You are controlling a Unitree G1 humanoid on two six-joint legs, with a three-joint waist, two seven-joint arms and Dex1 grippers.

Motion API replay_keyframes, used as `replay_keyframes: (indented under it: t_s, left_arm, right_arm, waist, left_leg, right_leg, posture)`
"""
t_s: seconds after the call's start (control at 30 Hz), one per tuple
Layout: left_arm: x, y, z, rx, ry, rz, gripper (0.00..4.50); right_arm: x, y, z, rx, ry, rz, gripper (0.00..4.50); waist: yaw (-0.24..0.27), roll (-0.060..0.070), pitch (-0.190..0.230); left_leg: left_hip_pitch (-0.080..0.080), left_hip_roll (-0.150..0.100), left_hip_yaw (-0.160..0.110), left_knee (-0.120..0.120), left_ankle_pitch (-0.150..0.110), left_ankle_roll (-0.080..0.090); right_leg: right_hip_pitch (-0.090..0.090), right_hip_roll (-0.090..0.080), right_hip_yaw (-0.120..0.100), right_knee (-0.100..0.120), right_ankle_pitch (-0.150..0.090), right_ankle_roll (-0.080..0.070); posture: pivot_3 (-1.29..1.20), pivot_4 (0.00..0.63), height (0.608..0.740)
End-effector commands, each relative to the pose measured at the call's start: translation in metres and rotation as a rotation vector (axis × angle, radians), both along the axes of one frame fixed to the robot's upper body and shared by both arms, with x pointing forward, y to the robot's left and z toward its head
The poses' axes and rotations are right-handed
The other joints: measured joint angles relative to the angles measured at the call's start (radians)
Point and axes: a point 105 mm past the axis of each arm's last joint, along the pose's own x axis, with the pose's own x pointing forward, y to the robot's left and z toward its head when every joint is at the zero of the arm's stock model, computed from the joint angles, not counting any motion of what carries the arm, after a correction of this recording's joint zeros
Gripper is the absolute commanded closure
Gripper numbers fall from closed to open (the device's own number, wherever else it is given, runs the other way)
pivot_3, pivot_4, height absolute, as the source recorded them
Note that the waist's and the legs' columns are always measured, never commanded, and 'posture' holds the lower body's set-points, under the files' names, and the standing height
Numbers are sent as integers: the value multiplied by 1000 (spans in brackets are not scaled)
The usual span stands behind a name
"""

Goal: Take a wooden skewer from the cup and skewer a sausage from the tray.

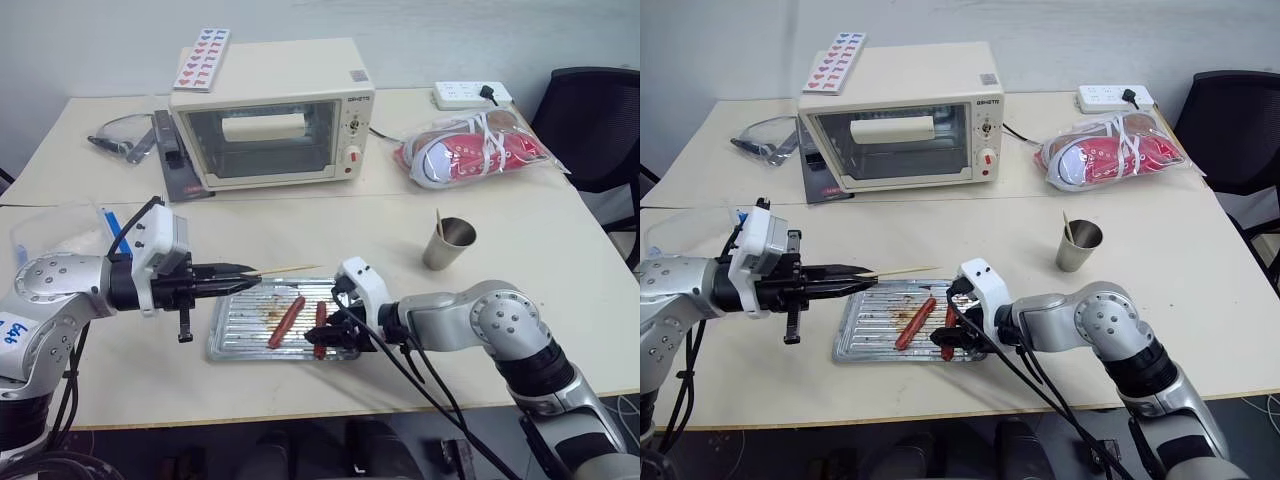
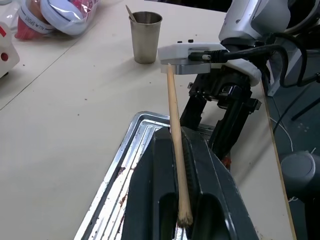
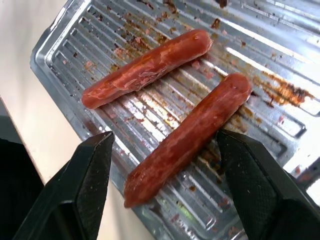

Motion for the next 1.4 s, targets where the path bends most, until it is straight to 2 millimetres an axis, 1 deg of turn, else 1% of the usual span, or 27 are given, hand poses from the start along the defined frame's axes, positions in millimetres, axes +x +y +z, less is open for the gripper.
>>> replay_keyframes:
  t_s: [0.03, 0.33, 0.53, 0.7, 0.9, 0.97, 1.0, 1.03, 1.07, 1.1, 1.17, 1.4]
  left_arm:
    - [-1, -1, 9, -2, -49, -7, 4500]
    - [0, -1, 9, -1, -52, -4, 4500]
    - [1, -2, 9, -4, -53, -6, 4500]
    - [2, -2, 9, -5, -55, -8, 4500]
    - [3, -3, 8, -11, -58, -7, 4500]
    - [3, -3, 8, -12, -58, -8, 4500]
    - [3, -3, 8, -12, -58, -7, 4500]
    - [4, -3, 8, -12, -59, -6, 4500]
    - [4, -2, 8, -11, -60, -6, 4500]
    - [4, -2, 9, -11, -61, -5, 4500]
    - [4, -2, 9, -11, -62, -4, 4500]
    - [5, -1, 9, -10, -64, -3, 4500]
  right_arm:
    - [4, 0, -4, -75, -71, 27, 1115]
    - [-2, -3, -9, -145, -164, 104, 1115]
    - [1, -7, -16, -193, -220, 113, 1115]
    - [5, -9, -17, -221, -272, 120, 1115]
    - [8, -12, -20, -233, -291, 118, 1115]
    - [8, -11, -20, -230, -293, 120, 1498]
    - [8, -11, -20, -229, -293, 121, 1583]
    - [8, -11, -20, -228, -295, 121, 1808]
    - [8, -11, -20, -228, -298, 121, 2196]
    - [9, -11, -20, -230, -302, 120, 2365]
    - [10, -12, -21, -236, -310, 117, 2879]
    - [11, -12, -22, -239, -312, 120, 2879]
  waist:
    - [0, 0, 0]
    - [1, 0, 0]
    - [1, 0, 0]
    - [0, 0, 0]
    - [1, 0, 0]
    - [1, 0, 0]
    - [1, 0, 0]
    - [1, 0, 0]
    - [1, 0, 0]
    - [1, 0, 0]
    - [1, 0, 0]
    - [1, 0, 0]
  left_leg:
    - [0, 0, 0, 0, 0, 0]
    - [0, 0, 0, 0, 0, 0]
    - [0, 0, 0, 0, 0, 0]
    - [1, -1, 0, 0, 0, 0]
    - [1, -1, 0, 0, 0, -1]
    - [1, -1, 0, 0, 0, -1]
    - [1, -1, 0, 0, 0, -1]
    - [1, -1, 0, 0, 0, -1]
    - [1, -1, 0, 0, 0, -1]
    - [1, -1, 0, 0, 0, -1]
    - [1, -1, 0, 0, 0, -1]
    - [2, -1, 0, 0, 0, -1]
  right_leg:
    - [0, 0, 0, 0, 0, 0]
    - [0, 0, 0, 0, 0, 0]
    - [0, 0, 0, 0, 0, 0]
    - [0, 0, 0, 1, 0, 0]
    - [0, 0, 1, 1, 0, 0]
    - [0, 0, 1, 2, 0, 0]
    - [0, 0, 1, 2, 0, 0]
    - [0, 0, 1, 2, 0, 0]
    - [0, 0, 1, 2, 0, 0]
    - [0, 0, 1, 2, 0, 0]
    - [0, 0, 1, 2, 0, 0]
    - [0, 0, 1, 2, 0, 0]
  posture:
    - [0, 150, 740]
    - [0, 150, 740]
    - [0, 150, 740]
    - [0, 150, 740]
    - [0, 150, 740]
    - [0, 150, 740]
    - [0, 150, 740]
    - [0, 150, 740]
    - [0, 150, 740]
    - [0, 150, 740]
    - [0, 150, 740]
    - [0, 150, 740]
